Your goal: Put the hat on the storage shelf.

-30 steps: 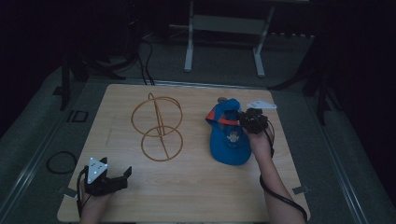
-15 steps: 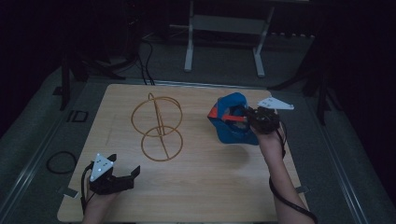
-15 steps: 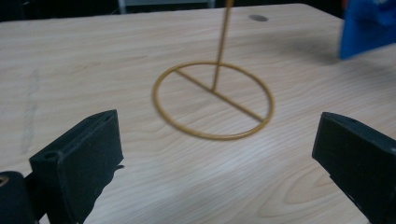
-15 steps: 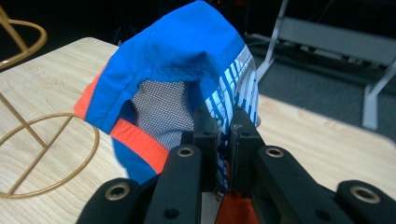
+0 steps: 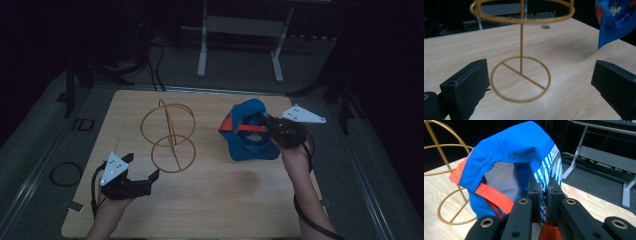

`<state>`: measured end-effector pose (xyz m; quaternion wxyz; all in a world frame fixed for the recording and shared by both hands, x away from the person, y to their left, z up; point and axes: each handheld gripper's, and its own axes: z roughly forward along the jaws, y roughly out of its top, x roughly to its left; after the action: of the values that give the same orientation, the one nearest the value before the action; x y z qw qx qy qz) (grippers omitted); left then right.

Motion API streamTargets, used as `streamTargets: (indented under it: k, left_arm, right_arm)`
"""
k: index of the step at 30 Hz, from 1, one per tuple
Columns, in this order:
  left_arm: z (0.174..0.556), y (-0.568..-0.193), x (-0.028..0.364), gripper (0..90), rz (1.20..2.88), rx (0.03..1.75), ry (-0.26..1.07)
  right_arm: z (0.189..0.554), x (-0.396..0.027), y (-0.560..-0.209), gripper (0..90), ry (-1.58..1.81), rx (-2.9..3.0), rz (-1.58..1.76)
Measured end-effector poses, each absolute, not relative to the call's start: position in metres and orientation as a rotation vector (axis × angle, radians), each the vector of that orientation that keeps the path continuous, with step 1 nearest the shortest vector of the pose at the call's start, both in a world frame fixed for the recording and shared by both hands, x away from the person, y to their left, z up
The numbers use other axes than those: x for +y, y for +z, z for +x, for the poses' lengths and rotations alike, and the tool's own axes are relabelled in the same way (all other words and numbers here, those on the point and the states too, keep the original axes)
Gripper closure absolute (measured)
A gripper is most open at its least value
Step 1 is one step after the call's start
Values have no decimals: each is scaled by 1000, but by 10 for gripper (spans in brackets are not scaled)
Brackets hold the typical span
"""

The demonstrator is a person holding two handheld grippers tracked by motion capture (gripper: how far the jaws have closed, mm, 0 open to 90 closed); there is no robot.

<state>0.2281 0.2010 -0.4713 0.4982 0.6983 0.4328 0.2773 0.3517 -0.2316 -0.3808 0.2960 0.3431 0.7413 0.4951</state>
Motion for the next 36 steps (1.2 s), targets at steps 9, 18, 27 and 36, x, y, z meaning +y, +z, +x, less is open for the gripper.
streamTargets:
  k: [9, 18, 27, 36]
  left_arm:
    - [237, -443, 181, 20, 1716, 971, 662]
    - [245, -422, 159, 20, 1746, 912, 636]
    - [259, -400, 129, 36, 1779, 830, 605]
    - [274, -386, 98, 64, 1819, 767, 587]
  right_arm:
    - [331, -229, -373, 842, 1357, 1981, 849]
    - [315, -223, -373, 842, 1387, 1995, 804]
    - [307, -212, -376, 842, 1392, 2017, 763]
    - [300, -202, -378, 842, 1409, 2046, 722]
